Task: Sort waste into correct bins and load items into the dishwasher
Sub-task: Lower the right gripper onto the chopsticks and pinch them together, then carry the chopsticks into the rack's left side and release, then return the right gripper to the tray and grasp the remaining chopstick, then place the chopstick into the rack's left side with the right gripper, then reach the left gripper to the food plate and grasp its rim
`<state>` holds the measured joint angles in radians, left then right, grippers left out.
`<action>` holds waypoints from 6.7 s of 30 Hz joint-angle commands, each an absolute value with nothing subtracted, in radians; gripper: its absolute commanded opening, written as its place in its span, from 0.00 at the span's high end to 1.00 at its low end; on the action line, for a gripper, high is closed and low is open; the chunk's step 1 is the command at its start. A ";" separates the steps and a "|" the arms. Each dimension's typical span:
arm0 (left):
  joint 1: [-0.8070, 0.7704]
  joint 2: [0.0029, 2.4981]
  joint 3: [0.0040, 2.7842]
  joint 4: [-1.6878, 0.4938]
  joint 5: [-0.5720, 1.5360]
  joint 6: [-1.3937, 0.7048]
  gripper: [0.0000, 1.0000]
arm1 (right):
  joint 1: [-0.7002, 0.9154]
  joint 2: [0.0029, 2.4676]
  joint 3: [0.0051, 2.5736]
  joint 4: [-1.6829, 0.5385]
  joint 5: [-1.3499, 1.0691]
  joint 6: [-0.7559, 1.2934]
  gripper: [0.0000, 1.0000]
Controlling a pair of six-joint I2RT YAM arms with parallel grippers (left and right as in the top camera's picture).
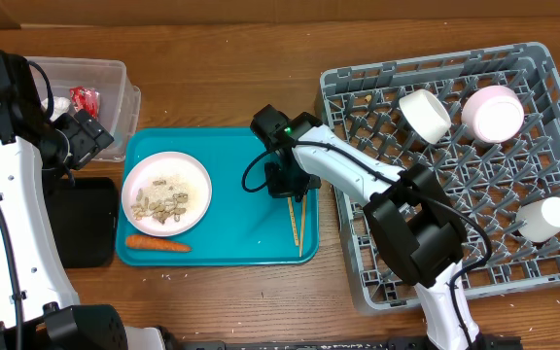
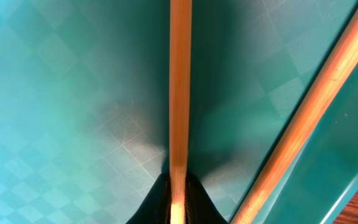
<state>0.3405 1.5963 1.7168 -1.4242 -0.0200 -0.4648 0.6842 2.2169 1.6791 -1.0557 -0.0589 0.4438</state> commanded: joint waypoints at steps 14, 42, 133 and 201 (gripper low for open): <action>0.338 1.597 1.729 -1.424 -0.026 -0.449 0.00 | 0.619 2.082 2.028 -1.218 0.087 0.327 0.96; 0.338 1.597 1.729 -1.413 -0.026 -0.449 0.00 | 0.414 2.028 1.769 -1.565 -0.025 0.149 0.96; 0.338 1.597 1.729 -1.427 -0.026 -0.450 0.00 | 0.624 2.059 1.667 -1.166 -0.058 0.396 0.96; 0.331 1.597 1.729 -1.414 -0.026 -0.448 0.00 | 0.120 1.913 2.259 -1.260 -0.290 0.360 0.16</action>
<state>0.3401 1.5967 1.7168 -1.4124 -0.0196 -0.4648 0.1997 1.9640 2.2002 -1.2110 -0.1528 0.3233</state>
